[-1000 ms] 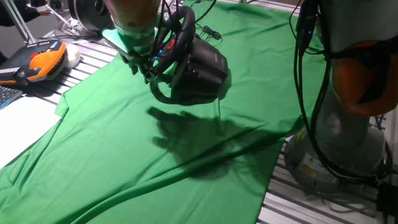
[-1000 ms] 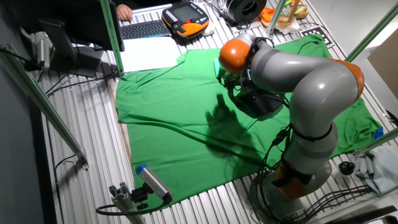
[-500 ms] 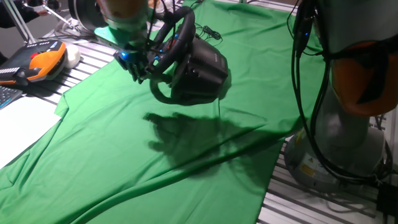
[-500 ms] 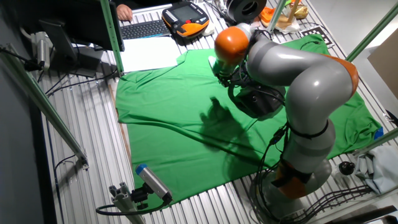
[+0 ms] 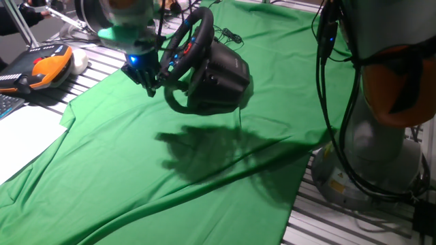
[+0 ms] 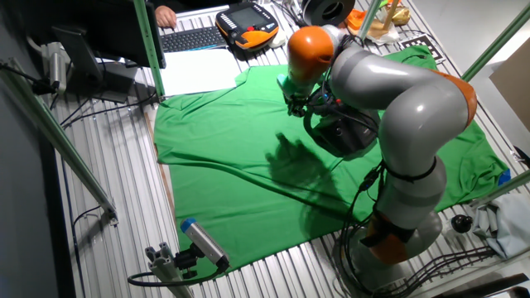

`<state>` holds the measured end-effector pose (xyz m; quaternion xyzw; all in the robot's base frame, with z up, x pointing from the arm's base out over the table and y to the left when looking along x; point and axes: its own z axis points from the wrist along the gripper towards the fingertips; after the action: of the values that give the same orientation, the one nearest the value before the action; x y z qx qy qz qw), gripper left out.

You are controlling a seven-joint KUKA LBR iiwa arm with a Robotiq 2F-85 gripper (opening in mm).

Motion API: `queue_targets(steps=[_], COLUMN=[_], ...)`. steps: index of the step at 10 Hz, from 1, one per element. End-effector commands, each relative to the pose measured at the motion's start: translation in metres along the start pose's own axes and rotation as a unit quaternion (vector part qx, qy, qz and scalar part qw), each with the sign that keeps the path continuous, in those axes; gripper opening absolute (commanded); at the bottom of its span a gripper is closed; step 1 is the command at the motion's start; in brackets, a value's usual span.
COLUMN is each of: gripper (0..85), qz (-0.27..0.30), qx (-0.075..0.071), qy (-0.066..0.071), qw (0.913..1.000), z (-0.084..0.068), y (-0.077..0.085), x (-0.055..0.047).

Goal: Rotate the steering wheel 90 degrees clockwise

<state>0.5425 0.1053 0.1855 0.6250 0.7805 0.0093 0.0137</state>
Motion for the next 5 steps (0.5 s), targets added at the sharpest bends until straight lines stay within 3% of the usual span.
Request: queue_targets(steps=[1, 2, 4, 5], gripper=[0.0, 0.0, 0.0, 0.0], qz=[-0.264, -0.3, -0.337, -0.355], qx=[0.017, 0.033, 0.037, 0.039], qy=[0.003, 0.006, 0.024, 0.026], qw=[0.9645, 0.9533, 0.9404, 0.9337], z=[-0.003, -0.007, -0.01, -0.009], y=[-0.001, -0.003, -0.005, -0.005], x=[0.006, 0.011, 0.016, 0.017])
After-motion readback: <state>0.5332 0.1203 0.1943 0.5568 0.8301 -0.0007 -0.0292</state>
